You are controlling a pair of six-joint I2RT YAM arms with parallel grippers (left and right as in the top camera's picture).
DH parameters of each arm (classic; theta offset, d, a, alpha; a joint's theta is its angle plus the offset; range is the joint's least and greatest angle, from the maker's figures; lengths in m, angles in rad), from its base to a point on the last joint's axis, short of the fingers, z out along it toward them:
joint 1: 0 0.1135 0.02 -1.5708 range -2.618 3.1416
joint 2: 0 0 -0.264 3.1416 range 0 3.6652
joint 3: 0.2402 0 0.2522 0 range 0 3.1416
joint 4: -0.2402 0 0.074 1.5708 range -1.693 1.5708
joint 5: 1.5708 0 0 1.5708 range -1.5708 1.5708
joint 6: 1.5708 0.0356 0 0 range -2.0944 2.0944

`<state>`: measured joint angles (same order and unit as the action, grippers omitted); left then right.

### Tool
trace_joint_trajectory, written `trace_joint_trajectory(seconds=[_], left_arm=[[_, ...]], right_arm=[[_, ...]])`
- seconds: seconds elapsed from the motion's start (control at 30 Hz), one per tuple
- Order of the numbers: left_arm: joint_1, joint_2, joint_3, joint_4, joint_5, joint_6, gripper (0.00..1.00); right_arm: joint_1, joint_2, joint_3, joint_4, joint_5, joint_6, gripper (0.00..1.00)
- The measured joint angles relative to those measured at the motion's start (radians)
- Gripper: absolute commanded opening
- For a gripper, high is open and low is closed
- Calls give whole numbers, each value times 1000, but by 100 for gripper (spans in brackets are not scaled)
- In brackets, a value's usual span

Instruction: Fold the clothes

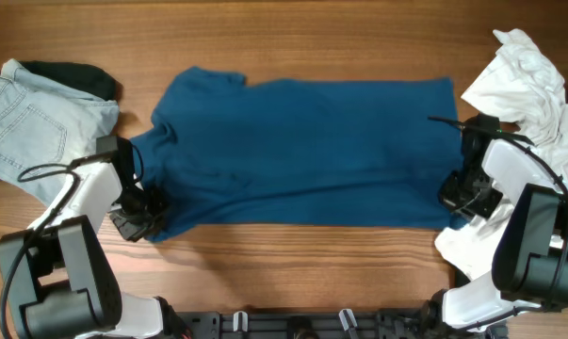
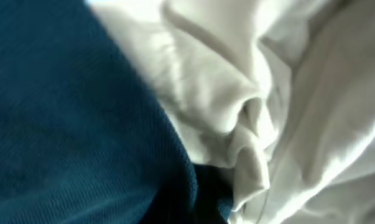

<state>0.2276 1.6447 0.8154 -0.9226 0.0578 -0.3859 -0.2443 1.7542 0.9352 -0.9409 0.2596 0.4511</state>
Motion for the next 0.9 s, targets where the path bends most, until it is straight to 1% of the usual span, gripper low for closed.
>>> trace_joint_trajectory(seconds=[0.03, 0.1, 0.13, 0.17, 0.2, 0.23, 0.27, 0.33, 0.37, 0.4, 0.47, 0.5, 0.57, 0.6, 0.7, 0.73, 0.77, 0.8, 0.9], left_arm=[[0, 0, 0, -3, -5, -8, 13], [0, 4, 5, -42, -26, -21, 30], [1, 6, 13, -77, -39, -28, 32], [2, 5, 30, -126, -55, -31, 33], [2, -1, 55, -155, -64, -28, 34], [3, -14, 105, -190, -66, -28, 34], [3, -39, 158, -216, -68, -28, 40], [3, -96, 229, -233, -64, -32, 61], [3, -133, 253, -216, -53, -35, 64], [3, -176, 264, -163, -26, -31, 67], [-4, -200, 270, -74, 29, -24, 70], [-17, -195, 271, -28, 65, -10, 70], [-40, -172, 271, -6, 98, 5, 69], [-61, -135, 272, -3, 114, 10, 66], [-103, 6, 272, 9, 162, 24, 48], [-116, 51, 272, 31, 200, 27, 27], [-127, 82, 272, 38, 221, 29, 9], [-139, 111, 272, 48, 242, 32, 4], [-152, 122, 276, 42, 291, 62, 4]], right_arm=[[-8, 0, -1, -2, -1, 9, 6], [-10, 0, 5, -5, -19, 11, 13], [-10, 0, 17, -20, -35, 2, 19], [-10, -4, 36, -38, -48, -5, 29], [-10, -16, 60, -49, -63, -15, 36], [-10, -45, 93, -50, -87, -30, 36], [-10, -77, 121, -51, -108, -48, 36], [-13, -146, 161, -24, -192, -115, 33], [-14, -177, 175, 0, -244, -156, 32], [-14, -187, 180, 19, -289, -184, 32], [-14, -187, 180, 28, -349, -215, 32], [-14, -187, 180, 36, -364, -222, 33], [-12, -187, 180, 42, -380, -230, 33], [-8, -187, 180, 41, -390, -234, 33], [17, -187, 177, 45, -398, -238, 32], [21, -187, 175, 45, -399, -238, 33], [23, -183, 174, 45, -402, -240, 33], [23, -180, 174, 44, -402, -241, 32], [23, -177, 173, 39, -402, -241, 32]])
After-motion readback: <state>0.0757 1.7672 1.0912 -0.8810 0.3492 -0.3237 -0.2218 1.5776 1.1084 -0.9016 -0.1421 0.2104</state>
